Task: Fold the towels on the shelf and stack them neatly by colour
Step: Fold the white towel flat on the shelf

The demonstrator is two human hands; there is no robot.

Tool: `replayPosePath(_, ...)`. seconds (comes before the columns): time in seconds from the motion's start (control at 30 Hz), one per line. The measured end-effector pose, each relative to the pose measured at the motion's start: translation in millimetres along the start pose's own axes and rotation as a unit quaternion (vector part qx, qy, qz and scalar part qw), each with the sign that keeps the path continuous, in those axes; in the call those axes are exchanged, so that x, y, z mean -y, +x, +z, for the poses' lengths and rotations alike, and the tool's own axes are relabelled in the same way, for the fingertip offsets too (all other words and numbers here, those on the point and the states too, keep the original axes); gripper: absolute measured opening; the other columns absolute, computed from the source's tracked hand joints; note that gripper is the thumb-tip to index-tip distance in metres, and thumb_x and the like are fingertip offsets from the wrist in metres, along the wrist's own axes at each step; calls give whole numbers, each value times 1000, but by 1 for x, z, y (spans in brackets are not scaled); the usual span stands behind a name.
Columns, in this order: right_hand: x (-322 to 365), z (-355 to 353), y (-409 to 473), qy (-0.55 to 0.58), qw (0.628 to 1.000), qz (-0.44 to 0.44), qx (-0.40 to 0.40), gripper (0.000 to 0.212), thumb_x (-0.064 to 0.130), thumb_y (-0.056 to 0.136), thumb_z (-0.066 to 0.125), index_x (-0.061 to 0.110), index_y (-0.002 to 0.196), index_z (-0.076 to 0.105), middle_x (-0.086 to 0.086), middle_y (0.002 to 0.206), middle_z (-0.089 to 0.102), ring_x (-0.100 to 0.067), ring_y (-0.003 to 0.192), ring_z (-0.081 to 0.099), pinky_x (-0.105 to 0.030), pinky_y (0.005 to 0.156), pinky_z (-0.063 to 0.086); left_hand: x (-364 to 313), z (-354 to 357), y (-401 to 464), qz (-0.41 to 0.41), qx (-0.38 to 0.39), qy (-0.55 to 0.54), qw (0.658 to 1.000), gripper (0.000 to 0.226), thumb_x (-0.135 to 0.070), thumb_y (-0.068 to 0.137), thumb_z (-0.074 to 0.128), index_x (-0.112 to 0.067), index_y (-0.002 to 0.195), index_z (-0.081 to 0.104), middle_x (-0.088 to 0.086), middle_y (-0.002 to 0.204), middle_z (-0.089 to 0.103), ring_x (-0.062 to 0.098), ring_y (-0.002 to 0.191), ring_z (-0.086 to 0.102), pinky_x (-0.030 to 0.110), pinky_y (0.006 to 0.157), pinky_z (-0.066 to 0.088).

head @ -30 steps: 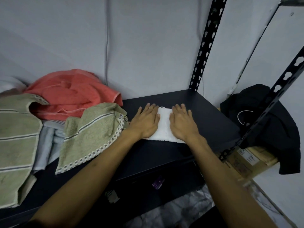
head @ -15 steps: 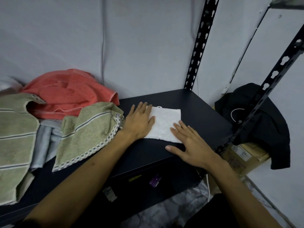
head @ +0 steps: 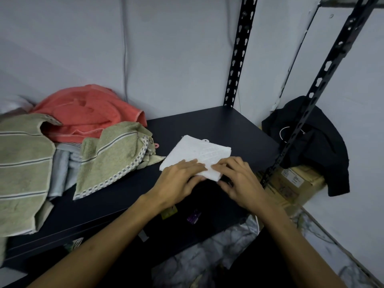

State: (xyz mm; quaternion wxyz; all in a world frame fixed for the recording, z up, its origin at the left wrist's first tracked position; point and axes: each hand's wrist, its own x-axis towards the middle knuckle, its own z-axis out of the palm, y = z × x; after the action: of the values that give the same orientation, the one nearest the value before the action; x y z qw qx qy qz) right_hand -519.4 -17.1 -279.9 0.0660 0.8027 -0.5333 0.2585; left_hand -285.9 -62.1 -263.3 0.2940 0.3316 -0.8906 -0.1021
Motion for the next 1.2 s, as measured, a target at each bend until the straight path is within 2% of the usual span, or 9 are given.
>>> replayPosePath(0.1,-3,-6,7,53,997,50,-12,40,30,88,75,24,126,67,7,133,56,-15,127,41,-33,94,34,-13,-20,3,-48,-58,-135,988,19,-25,100,62,-21,116,72,-17,90,72,-2,80,65,19,72,49)
replayPosePath(0.23,-14,-32,18,254,956,145,-13,21,24,90,74,21,111,75,10,114,69,-10,112,56,-36,97,41,-14,-49,22,-103,-123,-254,954,13,-14,101,60,-20,104,71,-13,91,73,1,83,66,18,74,49)
replayPosePath(0.33,-12,-60,31,422,888,182,-28,13,12,87,76,7,99,75,-11,92,73,-14,87,67,-29,80,49,-7,-62,33,-158,-126,-332,922,7,-13,100,62,-15,102,68,-9,86,73,4,79,67,22,74,50)
replayPosePath(0.4,-7,-72,42,493,846,196,-57,20,5,87,74,2,106,72,-12,99,76,-20,95,72,-32,82,55,-9,-72,40,-175,-120,-365,907,18,-16,94,72,-11,110,66,-2,95,76,11,86,72,27,74,54)
replayPosePath(0.5,3,-82,57,512,832,205,-61,25,7,89,71,3,113,68,-9,105,76,-27,96,74,-41,72,60,-18,-89,55,-156,-136,-321,924,27,-21,84,83,-16,107,70,-1,96,76,16,87,73,25,70,57)
replayPosePath(0.63,13,-97,73,495,842,201,-73,18,9,90,72,2,106,70,-6,92,78,-15,72,74,-20,44,47,-17,-113,79,-142,-37,-199,969,30,-35,81,84,-28,108,72,-9,92,77,3,90,72,23,83,55)
replayPosePath(0.83,30,-124,98,486,855,182,-12,24,13,87,75,4,109,70,-8,95,77,-21,82,76,-20,57,54,-35,-119,108,-66,20,-112,991,20,-41,92,71,-25,103,75,-11,92,76,5,84,70,29,77,54)
replayPosePath(1.0,6,-121,71,560,796,223,57,33,5,87,70,0,120,66,-14,116,73,-29,108,70,-35,90,59,-18,-119,104,-134,-71,-302,941,11,-27,95,71,-18,101,69,14,85,77,22,72,69,35,70,52)
replayPosePath(1.2,-15,-91,74,573,757,312,-22,28,7,91,69,-1,118,67,-17,113,73,-34,107,70,-51,91,57,5,-92,107,-275,-95,-348,891,20,-26,93,73,-10,100,62,14,91,77,26,77,73,43,72,59)
